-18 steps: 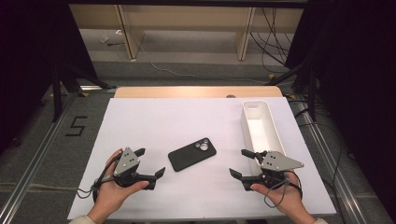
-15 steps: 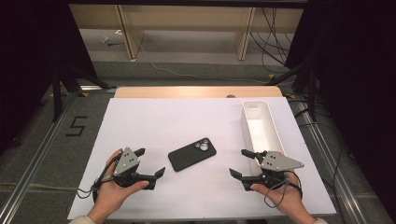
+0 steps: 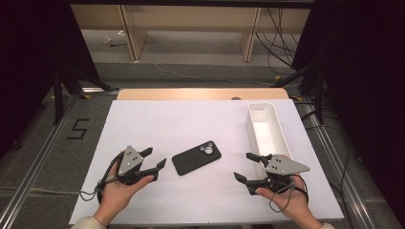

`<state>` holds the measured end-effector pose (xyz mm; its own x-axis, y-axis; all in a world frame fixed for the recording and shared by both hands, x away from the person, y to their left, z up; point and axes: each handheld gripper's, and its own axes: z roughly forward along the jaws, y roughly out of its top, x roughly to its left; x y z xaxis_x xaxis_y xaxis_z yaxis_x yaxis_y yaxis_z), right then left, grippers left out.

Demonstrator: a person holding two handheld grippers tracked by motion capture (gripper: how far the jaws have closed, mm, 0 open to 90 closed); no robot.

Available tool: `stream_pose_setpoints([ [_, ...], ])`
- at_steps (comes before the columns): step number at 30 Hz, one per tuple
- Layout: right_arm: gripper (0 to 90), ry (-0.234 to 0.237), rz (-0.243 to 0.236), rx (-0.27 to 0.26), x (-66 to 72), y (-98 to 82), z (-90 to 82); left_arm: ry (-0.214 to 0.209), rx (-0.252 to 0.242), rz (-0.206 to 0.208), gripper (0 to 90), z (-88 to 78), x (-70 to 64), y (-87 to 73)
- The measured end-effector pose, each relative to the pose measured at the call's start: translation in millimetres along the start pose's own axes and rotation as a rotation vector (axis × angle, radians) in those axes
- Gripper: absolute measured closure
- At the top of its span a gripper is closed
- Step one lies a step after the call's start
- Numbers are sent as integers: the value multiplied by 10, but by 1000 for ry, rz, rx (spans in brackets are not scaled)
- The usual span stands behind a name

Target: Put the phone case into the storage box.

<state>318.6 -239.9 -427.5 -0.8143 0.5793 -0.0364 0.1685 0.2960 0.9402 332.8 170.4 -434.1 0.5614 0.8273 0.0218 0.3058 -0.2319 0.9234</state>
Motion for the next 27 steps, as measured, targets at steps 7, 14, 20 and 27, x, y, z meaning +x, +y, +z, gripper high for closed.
stream_pose_setpoints([
  [7,239,4,5,4,10,-1,26,38,116,-44,883,343,58,61],
  [14,240,7,3,7,14,-7,35,46,216,-20,896,778,39,91],
  [20,240,8,3,6,11,-8,29,53,269,-8,896,1031,44,43],
  [27,241,11,3,11,14,-10,34,48,319,-10,896,1141,53,-15],
])
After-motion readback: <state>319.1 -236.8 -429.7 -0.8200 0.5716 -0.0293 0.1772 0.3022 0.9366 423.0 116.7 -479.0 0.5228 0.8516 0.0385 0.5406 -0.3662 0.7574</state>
